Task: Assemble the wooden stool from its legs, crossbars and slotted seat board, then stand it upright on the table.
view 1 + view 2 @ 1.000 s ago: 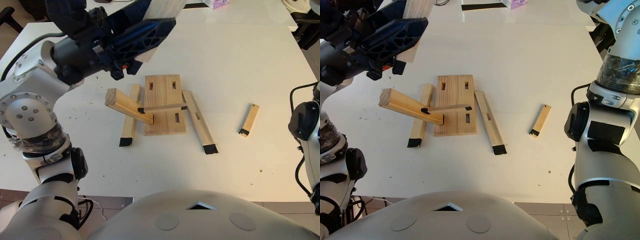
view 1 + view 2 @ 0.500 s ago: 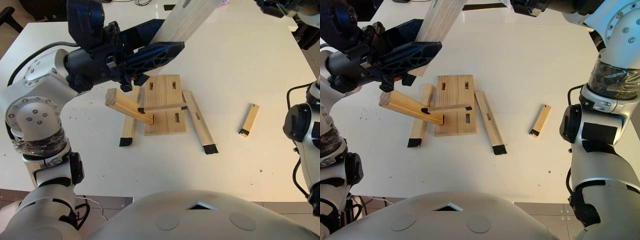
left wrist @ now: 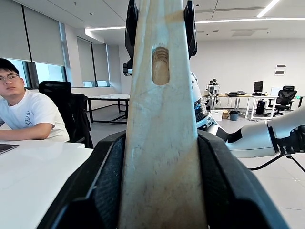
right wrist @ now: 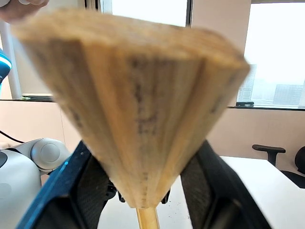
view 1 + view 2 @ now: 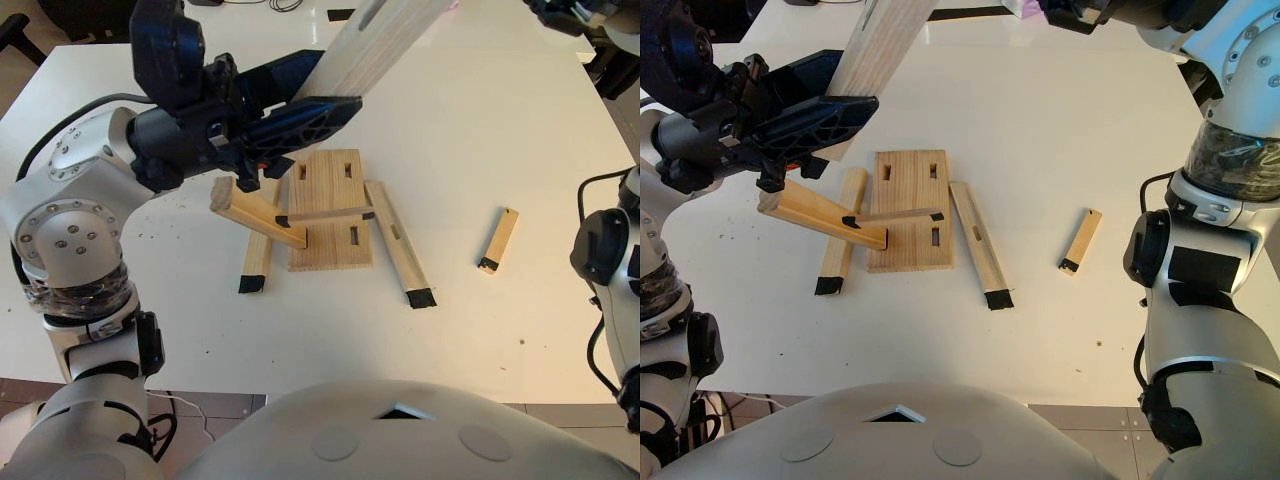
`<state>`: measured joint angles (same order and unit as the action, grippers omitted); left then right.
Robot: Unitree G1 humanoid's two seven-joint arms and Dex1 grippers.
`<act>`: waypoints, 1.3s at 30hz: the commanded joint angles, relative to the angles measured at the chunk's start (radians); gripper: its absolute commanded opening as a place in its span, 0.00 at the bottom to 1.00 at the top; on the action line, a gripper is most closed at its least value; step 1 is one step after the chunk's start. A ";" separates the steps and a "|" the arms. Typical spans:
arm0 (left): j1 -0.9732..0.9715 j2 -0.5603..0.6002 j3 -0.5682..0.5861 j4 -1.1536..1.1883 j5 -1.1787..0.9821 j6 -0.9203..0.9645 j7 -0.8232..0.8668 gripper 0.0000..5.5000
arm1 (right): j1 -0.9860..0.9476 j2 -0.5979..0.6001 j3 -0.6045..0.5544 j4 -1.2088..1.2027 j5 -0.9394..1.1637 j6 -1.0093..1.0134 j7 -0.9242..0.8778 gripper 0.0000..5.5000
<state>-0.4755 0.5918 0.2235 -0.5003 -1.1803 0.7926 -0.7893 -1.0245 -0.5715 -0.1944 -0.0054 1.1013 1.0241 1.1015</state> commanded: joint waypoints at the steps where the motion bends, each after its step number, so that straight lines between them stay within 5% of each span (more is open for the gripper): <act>1: 0.004 0.019 -0.004 0.016 0.044 -0.029 0.001 0.36 | 0.024 0.000 -0.025 -0.017 0.018 -0.002 -0.023 0.37; 4: -0.005 0.016 -0.001 0.035 0.044 -0.040 -0.013 0.36 | 0.048 0.019 -0.034 -0.038 0.011 -0.027 -0.048 0.37; 10: -0.006 0.021 -0.005 0.109 0.126 -0.090 -0.020 0.57 | 0.052 0.020 -0.043 -0.050 -0.088 -0.173 -0.076 0.37; 19: 0.102 -0.048 0.176 0.120 0.151 -0.208 0.176 0.58 | 0.386 -0.148 0.048 -0.005 -0.474 -0.534 0.070 0.37; 26: 0.087 -0.179 0.328 0.106 0.071 -0.318 0.472 0.58 | 0.627 -0.168 0.035 -0.212 -0.466 -0.532 0.062 0.37; 39: 0.195 -0.245 0.279 0.049 0.012 -0.319 0.634 0.58 | 0.744 -0.101 0.134 -0.333 -0.413 -0.500 0.039 0.37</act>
<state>-0.2748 0.3463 0.5227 -0.4548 -1.1718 0.4771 -0.1644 -0.2982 -0.6722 -0.0722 -0.3356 0.6909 0.5296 1.1412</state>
